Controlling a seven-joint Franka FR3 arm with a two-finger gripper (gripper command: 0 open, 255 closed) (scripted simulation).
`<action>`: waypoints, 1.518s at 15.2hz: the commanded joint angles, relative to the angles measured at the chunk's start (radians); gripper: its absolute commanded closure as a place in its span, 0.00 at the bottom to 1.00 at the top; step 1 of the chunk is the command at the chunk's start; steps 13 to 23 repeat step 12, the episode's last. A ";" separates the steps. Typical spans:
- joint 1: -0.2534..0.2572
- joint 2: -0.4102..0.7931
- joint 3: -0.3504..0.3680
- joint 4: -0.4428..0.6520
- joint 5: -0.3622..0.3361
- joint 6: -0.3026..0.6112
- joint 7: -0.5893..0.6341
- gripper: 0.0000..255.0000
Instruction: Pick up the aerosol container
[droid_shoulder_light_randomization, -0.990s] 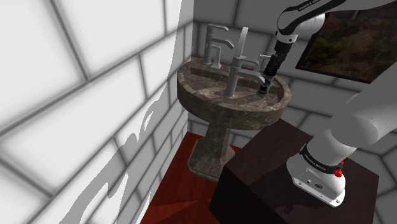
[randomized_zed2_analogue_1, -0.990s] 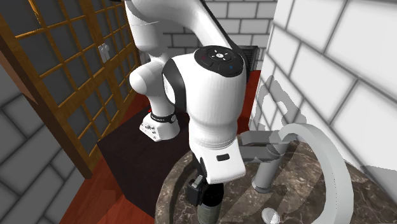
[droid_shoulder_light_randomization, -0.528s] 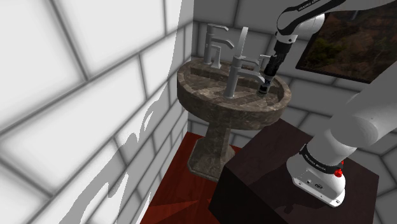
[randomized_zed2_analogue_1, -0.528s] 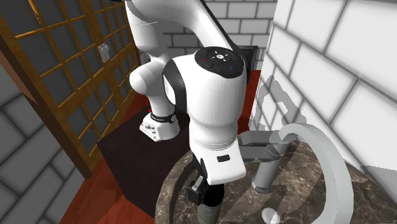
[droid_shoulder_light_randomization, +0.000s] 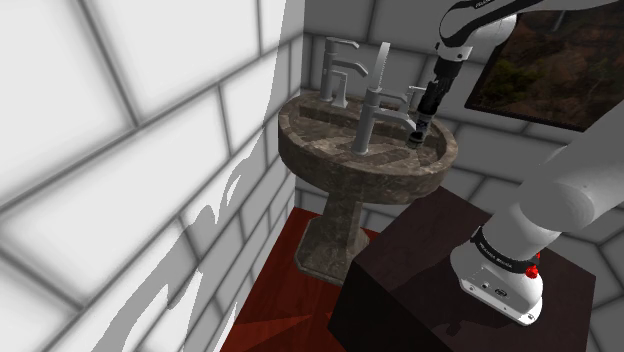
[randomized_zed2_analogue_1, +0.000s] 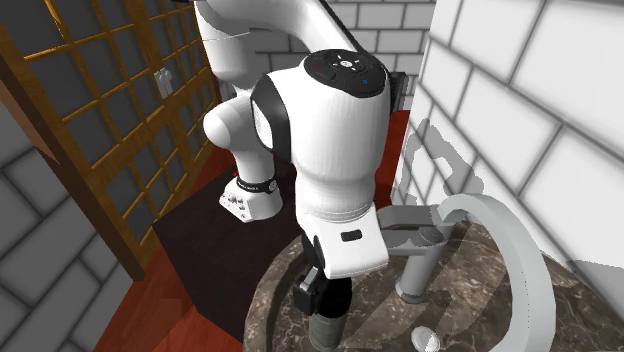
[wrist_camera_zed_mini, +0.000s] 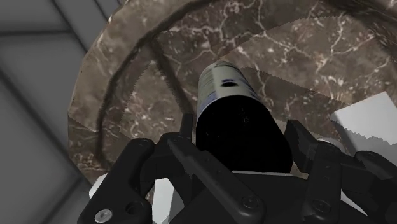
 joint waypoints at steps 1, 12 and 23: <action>0.000 -0.013 0.004 0.017 -0.005 -0.028 0.006 1.00; 0.001 -0.060 0.021 0.100 -0.019 -0.155 0.019 1.00; 0.001 -0.060 0.021 0.100 -0.019 -0.155 0.019 1.00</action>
